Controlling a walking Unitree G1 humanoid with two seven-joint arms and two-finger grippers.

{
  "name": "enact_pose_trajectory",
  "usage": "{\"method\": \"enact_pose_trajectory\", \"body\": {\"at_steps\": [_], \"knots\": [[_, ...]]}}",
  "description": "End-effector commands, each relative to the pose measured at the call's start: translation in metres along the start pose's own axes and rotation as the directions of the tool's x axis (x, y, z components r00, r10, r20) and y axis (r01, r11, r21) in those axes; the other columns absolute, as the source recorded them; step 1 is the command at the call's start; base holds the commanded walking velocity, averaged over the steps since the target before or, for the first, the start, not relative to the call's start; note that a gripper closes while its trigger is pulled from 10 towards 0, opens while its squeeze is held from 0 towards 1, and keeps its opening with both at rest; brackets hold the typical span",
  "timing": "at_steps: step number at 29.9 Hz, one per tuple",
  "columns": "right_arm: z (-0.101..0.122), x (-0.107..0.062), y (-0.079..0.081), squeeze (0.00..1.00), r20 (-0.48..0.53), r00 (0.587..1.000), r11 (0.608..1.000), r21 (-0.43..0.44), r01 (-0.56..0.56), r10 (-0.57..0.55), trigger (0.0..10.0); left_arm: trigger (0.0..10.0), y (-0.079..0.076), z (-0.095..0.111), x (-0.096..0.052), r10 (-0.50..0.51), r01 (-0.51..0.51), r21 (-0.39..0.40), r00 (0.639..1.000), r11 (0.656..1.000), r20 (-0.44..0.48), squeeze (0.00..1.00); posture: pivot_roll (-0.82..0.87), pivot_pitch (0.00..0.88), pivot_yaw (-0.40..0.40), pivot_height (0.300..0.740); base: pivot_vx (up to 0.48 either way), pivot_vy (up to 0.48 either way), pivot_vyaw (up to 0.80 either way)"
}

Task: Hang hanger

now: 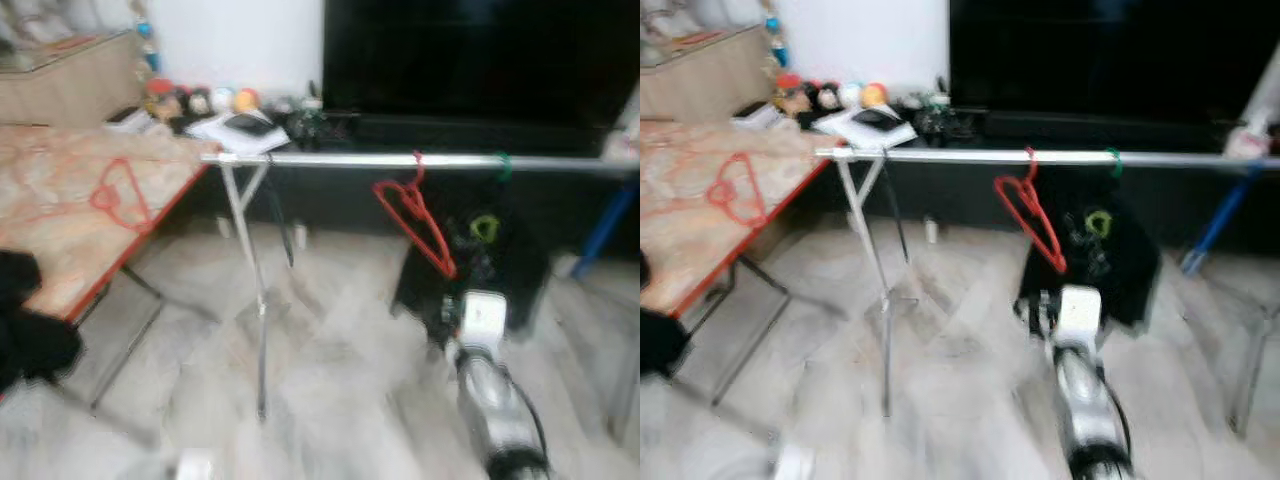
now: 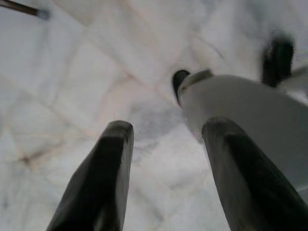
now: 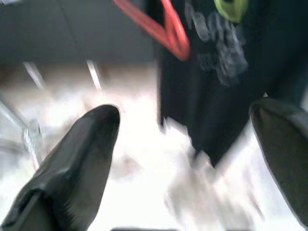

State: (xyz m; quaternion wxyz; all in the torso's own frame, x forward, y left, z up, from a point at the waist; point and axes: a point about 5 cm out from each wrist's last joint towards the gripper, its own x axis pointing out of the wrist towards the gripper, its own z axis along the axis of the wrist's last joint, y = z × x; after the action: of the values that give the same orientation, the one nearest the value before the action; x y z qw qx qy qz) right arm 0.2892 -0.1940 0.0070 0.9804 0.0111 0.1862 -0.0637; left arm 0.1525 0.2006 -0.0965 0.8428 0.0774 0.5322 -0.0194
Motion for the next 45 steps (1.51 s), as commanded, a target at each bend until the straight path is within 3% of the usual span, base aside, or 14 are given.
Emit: {"method": "enact_pose_trajectory", "body": {"at_steps": [1, 4, 10, 13, 22, 38, 45], "knots": [[-0.007, 0.001, 0.003, 0.00, -0.060, 0.998, 1.000, -0.006, -0.021, 0.021, 10.0, 10.0, -0.003, -0.004, 0.000, -0.009, 0.009, -0.004, 1.000, 1.000, -0.016, 0.00, -0.05, 0.000, -0.009, 0.740, -0.304, 0.000, 0.00], [-0.032, -0.007, 0.001, 0.00, -0.188, 0.982, 0.999, -0.029, -0.029, 0.023, 10.0, 10.0, -0.003, -0.003, 0.000, -0.010, 0.010, -0.004, 1.000, 1.000, -0.015, 0.00, -0.04, 0.000, -0.006, 0.740, -0.304, 0.000, 0.00], [-0.058, -0.018, -0.002, 0.00, -0.315, 0.949, 0.998, -0.048, -0.030, 0.014, 10.0, 10.0, -0.002, -0.003, 0.000, -0.009, 0.009, -0.004, 1.000, 1.000, -0.015, 0.00, -0.04, 0.000, -0.006, 0.740, -0.303, 0.000, 0.00], [-0.088, -0.036, -0.006, 0.00, -0.438, 0.899, 0.999, -0.031, -0.033, 0.016, 10.0, 10.0, -0.003, -0.003, 0.000, -0.010, 0.010, -0.004, 1.000, 1.000, -0.014, 0.00, -0.03, 0.000, -0.006, 0.740, -0.304, 0.000, 0.00], [-0.111, -0.054, -0.010, 0.00, -0.510, 0.860, 0.999, -0.028, -0.037, 0.017, 10.0, 10.0, -0.001, -0.003, 0.000, -0.010, 0.011, 0.018, 1.000, 1.000, -0.021, 0.00, -0.03, 0.000, 0.003, 0.740, -0.196, 0.000, 0.00], [-0.115, -0.057, -0.003, 0.00, -0.533, 0.846, 1.000, -0.006, -0.024, 0.017, 10.0, 10.0, 0.001, -0.004, 0.000, 0.010, -0.009, 0.014, 1.000, 1.000, -0.014, 0.00, -0.02, 0.000, 0.003, 0.740, 0.000, 0.000, 0.00], [-0.134, -0.074, -0.003, 0.00, -0.579, 0.815, 0.999, -0.012, -0.035, 0.022, 10.0, 10.0, 0.003, -0.003, -0.001, 0.082, -0.081, -0.023, 0.996, 0.996, 0.038, 0.00, -0.02, 0.000, -0.001, 0.740, 0.000, 0.000, -0.68]]}}
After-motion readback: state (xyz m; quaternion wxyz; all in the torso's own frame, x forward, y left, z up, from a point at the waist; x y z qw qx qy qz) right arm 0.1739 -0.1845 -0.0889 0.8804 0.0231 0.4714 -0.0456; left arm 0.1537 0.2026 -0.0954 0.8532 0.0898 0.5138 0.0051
